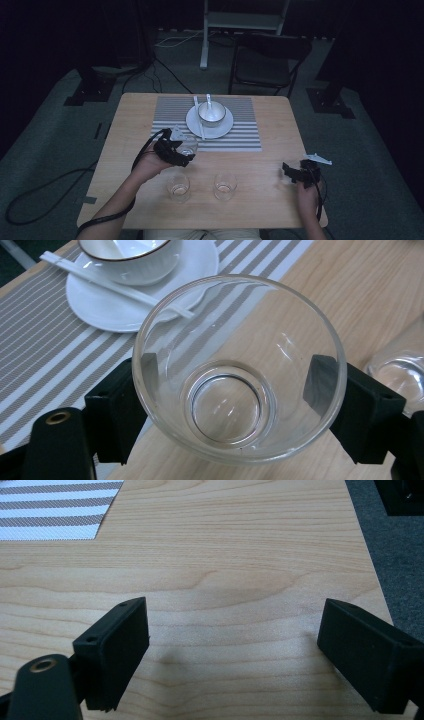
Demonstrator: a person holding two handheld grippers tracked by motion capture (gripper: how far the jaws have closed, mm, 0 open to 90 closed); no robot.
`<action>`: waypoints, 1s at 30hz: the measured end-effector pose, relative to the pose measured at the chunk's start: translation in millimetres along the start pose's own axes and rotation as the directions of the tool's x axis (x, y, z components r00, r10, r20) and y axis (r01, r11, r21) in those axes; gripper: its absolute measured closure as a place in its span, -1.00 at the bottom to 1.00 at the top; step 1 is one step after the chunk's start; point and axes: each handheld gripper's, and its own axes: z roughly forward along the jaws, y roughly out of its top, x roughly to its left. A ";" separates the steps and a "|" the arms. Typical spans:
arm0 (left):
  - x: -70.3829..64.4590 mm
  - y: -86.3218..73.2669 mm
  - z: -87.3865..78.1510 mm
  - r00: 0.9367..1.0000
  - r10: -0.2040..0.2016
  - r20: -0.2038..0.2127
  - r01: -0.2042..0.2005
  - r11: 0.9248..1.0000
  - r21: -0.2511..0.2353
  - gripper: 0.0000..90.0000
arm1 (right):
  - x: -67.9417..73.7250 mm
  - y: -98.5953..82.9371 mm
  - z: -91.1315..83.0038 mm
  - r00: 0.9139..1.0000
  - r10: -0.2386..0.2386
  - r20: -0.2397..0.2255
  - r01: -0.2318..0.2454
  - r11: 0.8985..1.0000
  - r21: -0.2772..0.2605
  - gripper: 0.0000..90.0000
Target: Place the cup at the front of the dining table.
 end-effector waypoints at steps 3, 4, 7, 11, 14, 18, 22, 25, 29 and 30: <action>7.6 -0.7 -0.2 1.000 -0.019 -0.020 0.019 1.000 0.000 -0.56 | 0.0 0.0 0.0 1.000 0.000 0.000 0.000 1.000 0.000 -0.72; 10.2 -1.4 -0.1 0.999 -0.022 -0.026 0.022 1.000 0.001 -0.56 | 0.0 0.0 0.0 1.000 0.000 0.000 0.000 1.000 0.000 -0.72; 17.9 -4.8 0.8 0.995 -0.054 -0.087 0.051 0.998 -0.027 -0.56 | -0.1 0.0 0.0 1.000 0.000 -0.001 0.000 1.000 0.000 -0.72; 32.8 -8.9 2.1 0.986 -0.102 -0.133 0.098 0.995 -0.036 -0.56 | 0.0 0.0 0.0 1.000 0.000 -0.001 0.000 1.000 0.000 -0.72; 40.1 -10.3 4.7 0.981 -0.123 -0.150 0.119 0.992 -0.033 -0.56 | 0.0 0.0 0.0 1.000 0.000 -0.001 0.000 1.000 0.000 -0.72; 49.4 -9.0 9.6 0.978 -0.151 -0.147 0.147 0.989 -0.033 -0.56 | 0.0 0.0 0.0 1.000 0.000 -0.001 0.000 1.000 0.001 -0.72; 57.0 -7.9 17.9 0.970 -0.178 -0.164 0.175 0.984 -0.030 -0.56 | 0.0 0.0 0.0 1.000 0.001 -0.002 -0.001 1.000 0.002 -0.72; 64.3 -8.0 25.4 0.964 -0.202 -0.176 0.200 0.979 -0.028 -0.56 | -0.1 0.0 0.0 1.000 0.002 -0.002 -0.002 1.000 0.001 -0.72; 74.0 -8.6 35.1 0.952 -0.237 -0.192 0.235 0.971 -0.034 -0.56 | -0.2 -0.1 0.0 1.000 0.002 -0.003 -0.002 1.000 0.001 -0.72; 76.3 -8.6 37.5 0.948 -0.248 -0.199 0.245 0.969 -0.039 -0.56 | -0.3 -0.1 -0.1 1.000 0.002 -0.004 -0.002 1.000 0.001 -0.72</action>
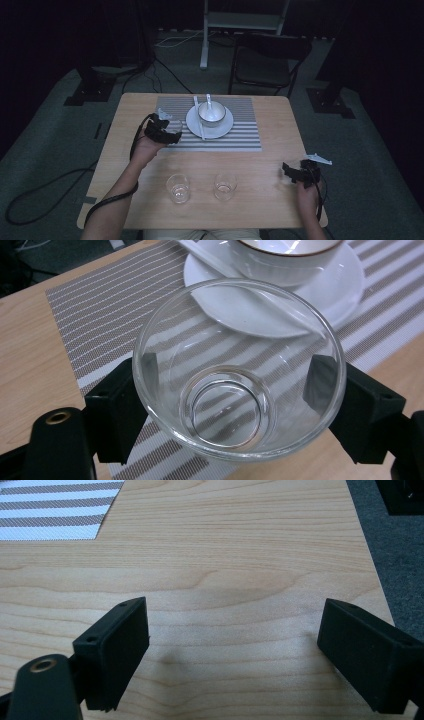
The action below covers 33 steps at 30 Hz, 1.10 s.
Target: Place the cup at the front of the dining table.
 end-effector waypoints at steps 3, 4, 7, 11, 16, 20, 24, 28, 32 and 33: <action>6.4 2.7 8.6 0.999 -0.047 -0.025 0.047 0.999 -0.012 -0.56 | 0.1 0.0 0.0 1.000 0.000 0.001 0.000 1.000 0.000 -0.72; 8.6 3.9 11.5 0.998 -0.058 -0.033 0.057 0.998 -0.014 -0.56 | 0.1 0.0 0.0 1.000 0.001 0.001 -0.001 1.000 0.000 -0.72; 13.3 8.5 21.2 0.995 -0.084 -0.050 0.084 0.996 -0.008 -0.56 | 0.0 -0.1 -0.1 1.000 0.002 0.000 -0.002 1.000 0.000 -0.72; 19.4 13.9 34.4 0.989 -0.126 -0.076 0.125 0.992 -0.016 -0.56 | -0.2 -0.1 -0.2 1.000 0.003 -0.001 -0.003 1.000 0.000 -0.72; 26.5 17.8 51.5 0.980 -0.166 -0.107 0.165 0.986 -0.016 -0.56 | -0.2 -0.2 -0.3 1.000 0.004 -0.002 -0.004 1.000 -0.001 -0.72; 28.7 20.6 59.6 0.976 -0.190 -0.109 0.190 0.982 -0.012 -0.56 | -0.3 -0.2 -0.2 1.000 0.004 -0.004 -0.004 1.000 0.000 -0.72; 26.9 22.2 64.6 0.975 -0.179 -0.133 0.180 0.984 -0.007 -0.56 | -0.3 -0.2 -0.3 1.000 0.005 -0.005 -0.005 1.000 0.000 -0.72; 28.8 22.8 69.3 0.971 -0.191 -0.145 0.193 0.981 0.001 -0.56 | -0.4 -0.3 -0.4 1.000 0.005 -0.007 -0.005 1.000 -0.001 -0.72; 26.8 19.4 74.0 0.971 -0.184 -0.153 0.188 0.982 0.009 -0.56 | -0.6 -0.4 -0.5 1.000 0.004 -0.010 -0.004 1.000 -0.002 -0.72; 26.3 18.5 74.9 0.970 -0.185 -0.156 0.188 0.982 0.005 -0.56 | -0.5 -0.4 -0.4 1.000 0.004 -0.010 -0.004 1.000 -0.001 -0.72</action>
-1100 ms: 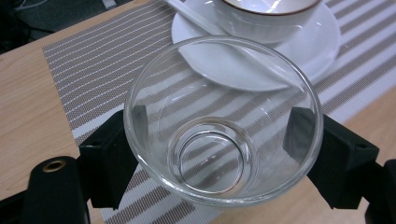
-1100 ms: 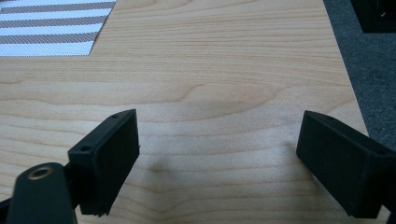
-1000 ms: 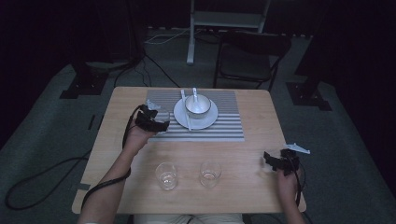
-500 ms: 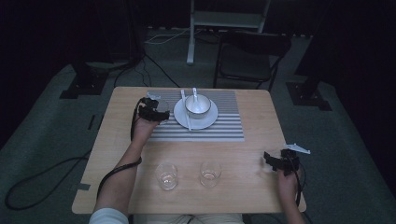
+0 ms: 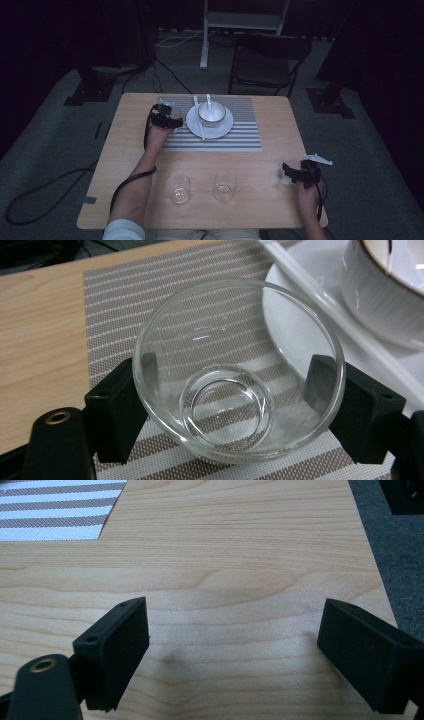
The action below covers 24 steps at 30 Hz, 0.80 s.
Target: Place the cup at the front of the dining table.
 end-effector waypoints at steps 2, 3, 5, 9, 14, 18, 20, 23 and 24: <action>1.4 -0.5 0.8 1.000 -0.016 0.001 0.016 1.000 -0.006 -0.56 | 0.1 0.1 0.1 1.000 -0.001 -0.001 0.001 1.000 0.002 -0.72; 1.6 -0.3 1.5 1.000 -0.024 -0.003 0.024 1.000 -0.008 -0.56 | 0.2 0.0 0.1 1.000 -0.001 -0.002 0.001 1.000 0.001 -0.72; 2.3 0.0 2.0 1.000 -0.029 0.002 0.029 1.000 -0.005 -0.56 | 0.1 0.0 0.0 1.000 -0.001 -0.001 0.001 1.000 0.001 -0.72; 3.4 -1.1 1.7 0.999 -0.043 0.012 0.043 0.999 0.001 -0.56 | -0.1 0.0 0.0 1.000 0.000 -0.003 0.000 1.000 0.000 -0.72; 2.8 -1.4 -2.9 0.999 -0.039 0.008 0.039 0.999 -0.007 -0.57 | -0.2 -0.2 -0.2 1.000 -0.001 -0.006 0.001 1.000 -0.001 -0.72; 5.5 -2.1 -6.5 0.998 -0.057 0.029 0.057 0.998 -0.010 -0.58 | -0.2 -0.1 -0.1 1.000 -0.001 -0.007 0.001 1.000 0.000 -0.72; 5.9 -2.9 -7.3 0.998 -0.059 0.034 0.060 0.998 -0.011 -0.58 | -0.1 -0.1 -0.1 1.000 -0.003 -0.006 0.003 1.000 0.000 -0.72; 6.9 -4.3 -8.1 0.997 -0.069 0.043 0.069 0.998 -0.013 -0.58 | -0.2 -0.1 -0.2 1.000 -0.002 -0.006 0.002 1.000 0.000 -0.72; 6.6 -4.4 -8.3 0.997 -0.068 0.040 0.068 0.998 -0.006 -0.58 | -0.2 -0.1 -0.2 1.000 -0.001 -0.006 0.001 1.000 0.000 -0.72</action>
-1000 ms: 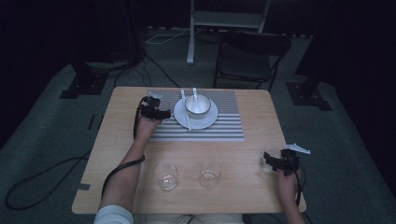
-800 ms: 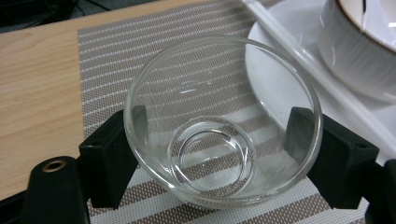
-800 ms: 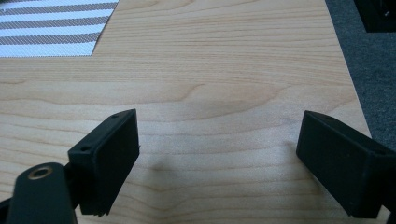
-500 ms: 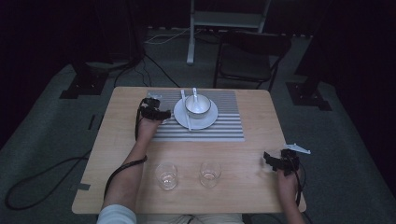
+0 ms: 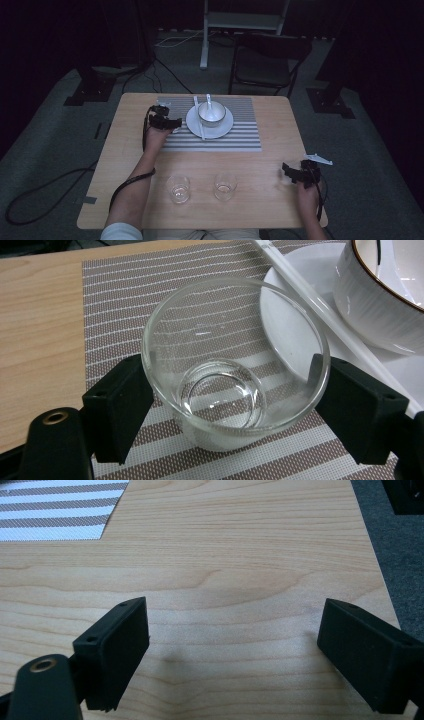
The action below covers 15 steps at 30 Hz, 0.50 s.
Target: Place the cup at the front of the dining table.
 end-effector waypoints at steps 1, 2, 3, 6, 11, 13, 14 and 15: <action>0.0 0.0 0.0 1.000 0.000 0.000 0.000 1.000 0.000 -0.58 | 0.0 0.0 0.0 1.000 0.000 0.000 0.000 1.000 0.000 -0.72; -0.3 -0.3 -0.4 1.000 -0.005 0.002 0.005 1.000 -0.004 -0.58 | 0.0 0.0 0.0 1.000 -0.001 0.000 0.001 1.000 0.000 -0.72; -0.6 -0.2 -0.3 1.000 -0.003 0.002 0.003 1.000 0.008 -0.79 | 0.1 0.0 0.0 1.000 -0.001 0.001 0.001 1.000 0.000 -0.72; -1.9 -1.0 -1.2 1.000 0.006 0.011 -0.006 1.000 0.010 -0.79 | 0.0 0.0 0.0 1.000 -0.001 0.000 0.001 1.000 0.000 -0.72; -0.1 -2.4 -3.5 1.000 -0.002 0.030 0.002 1.000 0.004 -0.80 | 0.2 0.0 0.1 1.000 -0.001 -0.001 0.001 1.000 0.000 -0.72; 0.7 -3.3 -3.2 0.999 -0.002 0.040 0.002 1.000 0.011 -0.95 | 0.1 0.0 0.1 1.000 -0.001 -0.001 0.001 1.000 0.000 -0.72; 0.7 -3.8 -2.9 0.999 0.001 0.046 -0.002 1.000 0.016 -0.95 | 0.1 0.0 0.1 1.000 -0.001 -0.001 0.001 1.000 0.000 -0.72; 0.0 -4.7 -3.1 0.999 0.013 0.041 -0.013 1.000 0.016 -0.95 | 0.1 0.0 0.1 1.000 -0.001 -0.001 0.001 1.000 0.001 -0.72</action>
